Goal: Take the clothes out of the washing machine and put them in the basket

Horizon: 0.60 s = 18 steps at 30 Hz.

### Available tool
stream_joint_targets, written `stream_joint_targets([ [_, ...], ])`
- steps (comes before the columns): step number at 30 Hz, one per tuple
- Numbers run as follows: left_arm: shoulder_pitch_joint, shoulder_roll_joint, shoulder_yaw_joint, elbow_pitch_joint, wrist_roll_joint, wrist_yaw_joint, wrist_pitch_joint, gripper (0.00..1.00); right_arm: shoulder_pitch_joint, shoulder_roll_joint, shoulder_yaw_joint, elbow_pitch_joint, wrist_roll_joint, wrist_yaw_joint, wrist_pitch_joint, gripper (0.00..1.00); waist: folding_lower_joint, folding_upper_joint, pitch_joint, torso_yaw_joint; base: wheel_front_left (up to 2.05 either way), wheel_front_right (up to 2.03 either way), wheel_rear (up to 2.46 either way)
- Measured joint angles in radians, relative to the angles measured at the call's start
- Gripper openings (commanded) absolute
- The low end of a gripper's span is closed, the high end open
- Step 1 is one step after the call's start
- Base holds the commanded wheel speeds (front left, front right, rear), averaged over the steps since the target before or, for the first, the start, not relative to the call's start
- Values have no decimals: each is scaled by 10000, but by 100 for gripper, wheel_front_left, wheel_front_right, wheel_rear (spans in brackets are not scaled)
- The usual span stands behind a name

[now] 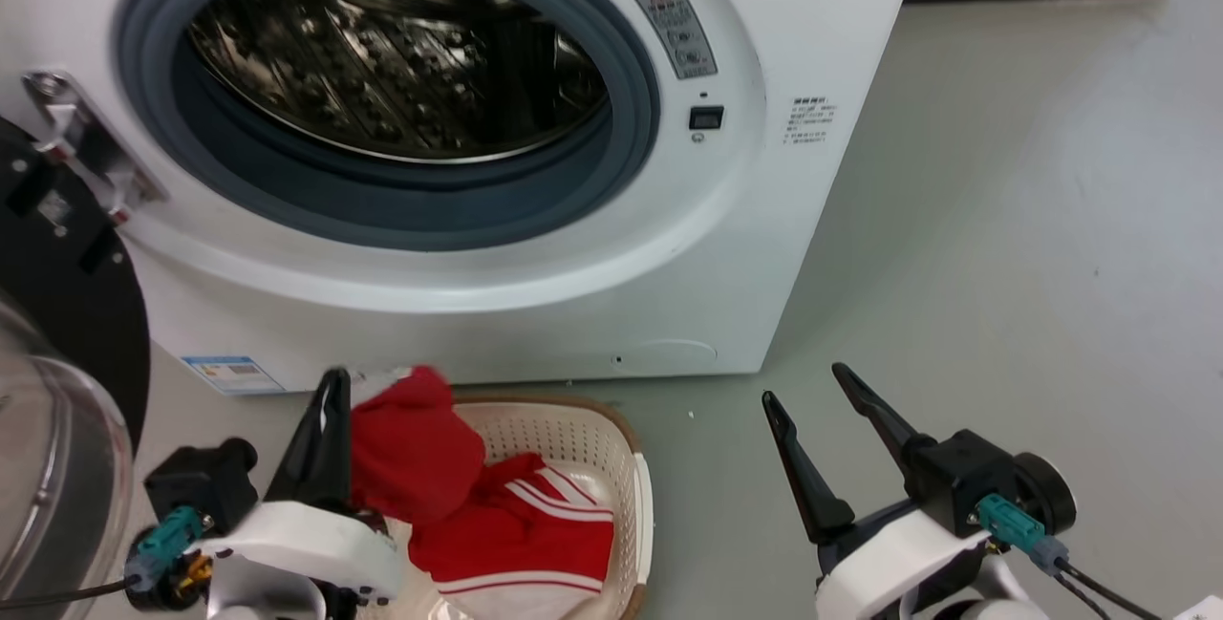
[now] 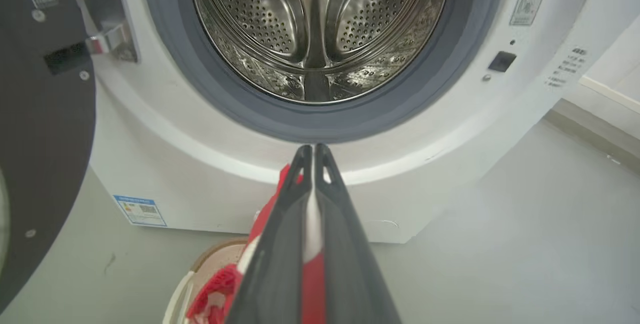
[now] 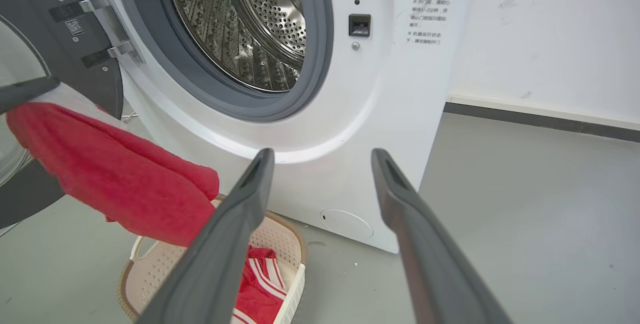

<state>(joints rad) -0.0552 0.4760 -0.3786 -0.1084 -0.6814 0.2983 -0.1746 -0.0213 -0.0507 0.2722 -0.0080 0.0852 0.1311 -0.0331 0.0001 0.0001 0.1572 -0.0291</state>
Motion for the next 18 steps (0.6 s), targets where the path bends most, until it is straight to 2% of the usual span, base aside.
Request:
stream_joint_targets([
  [8,-723,-738,88,2861,-466,-1106,-627,0,-679,0,140,-63,-71,0,-123,100,0,0,1088,-278,0,0,0],
  [18,-2243,-1480,353,6765,-644,-2357,-842,0,-1285,-2,247,-100,-88,0,-299,100,1,0,2469,-797,0,0,0],
])
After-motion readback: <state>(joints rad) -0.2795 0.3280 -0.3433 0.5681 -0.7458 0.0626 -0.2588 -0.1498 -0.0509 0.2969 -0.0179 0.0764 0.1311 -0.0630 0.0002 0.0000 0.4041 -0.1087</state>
